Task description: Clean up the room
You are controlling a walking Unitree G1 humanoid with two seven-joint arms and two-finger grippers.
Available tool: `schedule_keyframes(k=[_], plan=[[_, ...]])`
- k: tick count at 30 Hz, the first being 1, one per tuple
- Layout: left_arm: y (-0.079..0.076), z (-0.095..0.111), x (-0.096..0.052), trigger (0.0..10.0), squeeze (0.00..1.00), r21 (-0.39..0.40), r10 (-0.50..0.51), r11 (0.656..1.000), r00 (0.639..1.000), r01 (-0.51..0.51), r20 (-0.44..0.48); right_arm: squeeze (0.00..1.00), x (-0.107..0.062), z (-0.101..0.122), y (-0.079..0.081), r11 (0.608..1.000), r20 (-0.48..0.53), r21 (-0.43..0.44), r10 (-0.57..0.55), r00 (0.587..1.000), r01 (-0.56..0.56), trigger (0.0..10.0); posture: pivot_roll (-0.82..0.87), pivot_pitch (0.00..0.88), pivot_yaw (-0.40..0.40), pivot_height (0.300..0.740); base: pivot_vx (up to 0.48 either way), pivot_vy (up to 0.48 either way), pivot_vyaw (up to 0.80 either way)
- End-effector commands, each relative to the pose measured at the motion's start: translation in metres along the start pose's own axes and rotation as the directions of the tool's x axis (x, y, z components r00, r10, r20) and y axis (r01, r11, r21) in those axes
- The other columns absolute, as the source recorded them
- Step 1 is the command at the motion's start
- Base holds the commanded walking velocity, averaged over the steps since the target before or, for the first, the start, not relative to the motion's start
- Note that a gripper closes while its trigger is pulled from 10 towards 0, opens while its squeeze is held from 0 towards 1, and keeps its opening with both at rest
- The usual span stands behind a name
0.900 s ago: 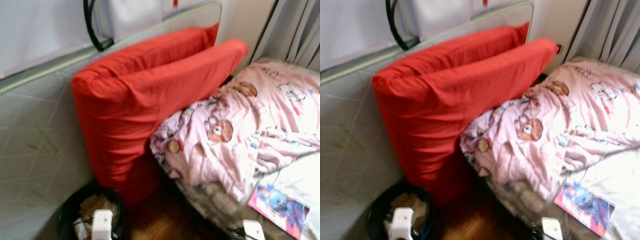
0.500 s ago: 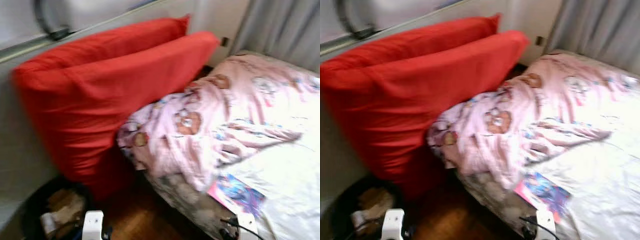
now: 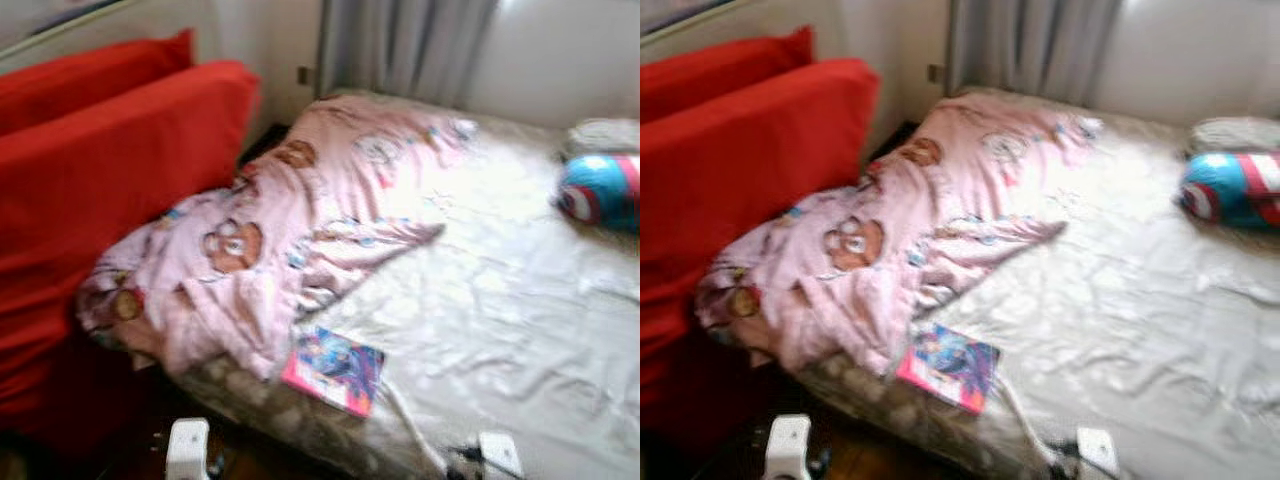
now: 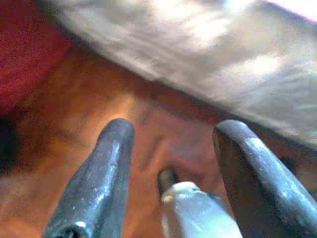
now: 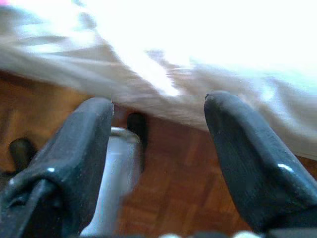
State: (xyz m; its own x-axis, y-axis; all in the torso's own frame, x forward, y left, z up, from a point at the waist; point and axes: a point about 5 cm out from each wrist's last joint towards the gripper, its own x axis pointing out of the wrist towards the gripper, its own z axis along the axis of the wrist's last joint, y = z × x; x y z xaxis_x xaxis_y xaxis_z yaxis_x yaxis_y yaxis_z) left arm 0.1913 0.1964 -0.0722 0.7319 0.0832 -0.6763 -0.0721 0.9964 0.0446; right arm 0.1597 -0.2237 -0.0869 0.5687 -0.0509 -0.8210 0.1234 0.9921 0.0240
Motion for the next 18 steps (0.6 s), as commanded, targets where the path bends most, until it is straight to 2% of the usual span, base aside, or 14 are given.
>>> schedule_keyframes(k=[1,18], plan=[[0.0,-0.011,-0.0034,10.0,0.0,-0.002,-0.002,1.0,0.999,0.002,-0.041,0.0,-0.0005,-0.0048,0.0018,1.0,-0.016,0.009,0.002,1.0,-0.002,10.0,0.0,0.086,-0.024,0.74,0.0,0.0,-0.63],[-0.0001,-0.0108,-0.0032,10.0,0.0,0.034,-0.029,0.999,0.998,0.03,-0.048,0.0,-0.0013,-0.0092,0.0031,1.0,-0.027,0.005,0.004,1.0,-0.004,10.0,-0.02,0.046,-0.006,0.74,0.0,0.0,-0.63]])
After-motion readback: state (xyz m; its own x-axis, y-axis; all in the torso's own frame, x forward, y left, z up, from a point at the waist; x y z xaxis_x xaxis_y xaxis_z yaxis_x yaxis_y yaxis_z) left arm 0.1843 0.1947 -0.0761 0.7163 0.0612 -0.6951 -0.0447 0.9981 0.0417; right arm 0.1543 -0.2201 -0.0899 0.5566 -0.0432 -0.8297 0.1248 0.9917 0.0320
